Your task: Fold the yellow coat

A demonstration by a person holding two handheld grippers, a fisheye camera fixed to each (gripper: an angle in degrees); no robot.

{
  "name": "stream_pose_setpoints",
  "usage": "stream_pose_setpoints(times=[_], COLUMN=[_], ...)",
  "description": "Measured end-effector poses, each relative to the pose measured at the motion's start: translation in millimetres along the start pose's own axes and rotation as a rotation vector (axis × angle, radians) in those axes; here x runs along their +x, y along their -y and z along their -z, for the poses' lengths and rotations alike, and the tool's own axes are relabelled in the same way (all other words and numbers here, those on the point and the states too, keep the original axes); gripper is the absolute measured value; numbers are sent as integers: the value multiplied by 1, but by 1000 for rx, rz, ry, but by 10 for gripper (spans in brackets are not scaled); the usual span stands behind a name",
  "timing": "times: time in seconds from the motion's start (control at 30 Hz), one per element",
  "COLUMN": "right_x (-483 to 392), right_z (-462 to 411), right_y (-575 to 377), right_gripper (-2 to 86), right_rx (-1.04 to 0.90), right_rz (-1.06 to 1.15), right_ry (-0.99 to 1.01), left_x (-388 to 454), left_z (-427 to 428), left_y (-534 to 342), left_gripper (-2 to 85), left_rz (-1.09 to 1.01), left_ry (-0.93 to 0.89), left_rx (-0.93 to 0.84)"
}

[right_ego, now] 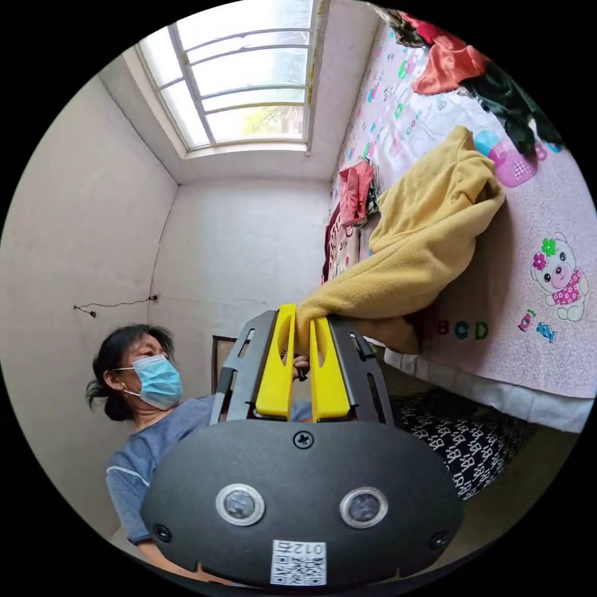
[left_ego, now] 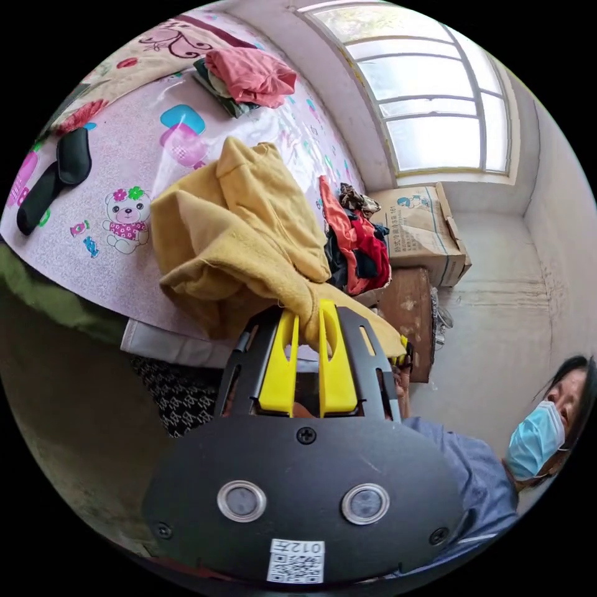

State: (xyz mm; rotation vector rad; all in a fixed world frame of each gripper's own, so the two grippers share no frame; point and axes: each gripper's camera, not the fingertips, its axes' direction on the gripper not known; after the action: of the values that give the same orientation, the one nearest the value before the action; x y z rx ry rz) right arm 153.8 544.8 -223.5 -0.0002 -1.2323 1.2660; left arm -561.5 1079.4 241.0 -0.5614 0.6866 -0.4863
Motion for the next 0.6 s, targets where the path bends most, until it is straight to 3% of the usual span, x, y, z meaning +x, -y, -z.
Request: stream_pose_setpoints(times=[0.1,0.27,0.47,0.6], right_x=[24,55,71,82], right_z=[0,-23,-32,-35], right_y=[22,40,25,22], right_gripper=[1,1,1,1], right_rx=[-43,-148,-170,-131], right_rz=[-8,26,-8,-46], right_ry=[-101,-281,-326,-325], left_x=[-19,-84,-143,-161], left_z=[-37,-108,-151,-159], left_y=[-10,-35,-93,-124], left_gripper=[83,86,94,106], left_rz=[77,210,388,338], left_ry=[-31,101,-131,-266], left_rx=[83,131,209,295])
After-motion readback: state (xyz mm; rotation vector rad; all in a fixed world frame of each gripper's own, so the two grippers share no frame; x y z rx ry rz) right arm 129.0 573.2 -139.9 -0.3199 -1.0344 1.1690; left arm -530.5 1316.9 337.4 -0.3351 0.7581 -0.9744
